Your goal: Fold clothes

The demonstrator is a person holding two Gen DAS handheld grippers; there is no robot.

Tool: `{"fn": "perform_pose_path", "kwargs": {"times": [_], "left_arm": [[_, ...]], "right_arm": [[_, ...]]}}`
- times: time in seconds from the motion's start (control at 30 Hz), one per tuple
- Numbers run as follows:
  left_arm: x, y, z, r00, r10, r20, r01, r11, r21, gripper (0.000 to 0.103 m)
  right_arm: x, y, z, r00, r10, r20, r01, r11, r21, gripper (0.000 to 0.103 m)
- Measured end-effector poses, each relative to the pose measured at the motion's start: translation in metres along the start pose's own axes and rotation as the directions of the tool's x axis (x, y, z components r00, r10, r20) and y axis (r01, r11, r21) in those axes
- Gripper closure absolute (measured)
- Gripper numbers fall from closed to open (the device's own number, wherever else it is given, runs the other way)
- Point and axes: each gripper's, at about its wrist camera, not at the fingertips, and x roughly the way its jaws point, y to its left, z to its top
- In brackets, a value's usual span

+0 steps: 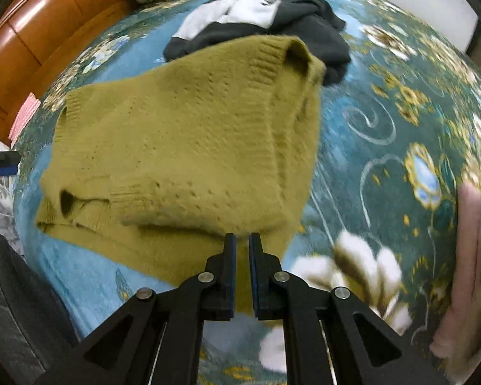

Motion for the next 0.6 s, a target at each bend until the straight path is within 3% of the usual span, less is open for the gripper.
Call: {"fn": "perform_pose_path", "kwargs": {"times": [0.1,0.13,0.17,0.23,0.4,0.5,0.6], "left_arm": [[0.018,0.006,-0.004,0.998,-0.024,-0.059,0.019,0.996,-0.091,0.047],[0.026,0.007,-0.006,0.996,-0.036,-0.077,0.026,0.991,-0.129,0.047],[0.032,0.010,-0.007,0.995,-0.053,-0.086,0.038,0.985,-0.169,0.047],[0.043,0.016,-0.009,0.992,-0.093,-0.086,0.068,0.965,-0.254,0.047],[0.064,0.030,-0.011,0.986,-0.139,-0.087,0.091,0.904,-0.418,0.047],[0.069,0.039,-0.014,0.979,-0.193,-0.065,0.133,0.845,-0.518,0.047],[0.072,0.041,-0.014,0.976,-0.214,-0.046,0.151,0.811,-0.566,0.050]], "right_arm": [[-0.002,-0.005,-0.010,0.999,0.042,-0.015,-0.042,0.999,0.035,0.095],[-0.002,-0.007,-0.011,0.998,0.060,-0.019,-0.059,0.997,0.057,0.088],[0.002,-0.009,-0.010,0.996,0.085,-0.019,-0.083,0.992,0.100,0.074],[0.009,-0.012,-0.007,0.991,0.135,-0.016,-0.130,0.974,0.184,0.056],[0.027,-0.021,0.001,0.966,0.257,0.010,-0.241,0.891,0.385,0.056],[0.037,-0.027,0.006,0.945,0.324,0.038,-0.299,0.815,0.496,0.056],[0.048,-0.032,0.010,0.920,0.385,0.074,-0.351,0.721,0.597,0.056]]}}
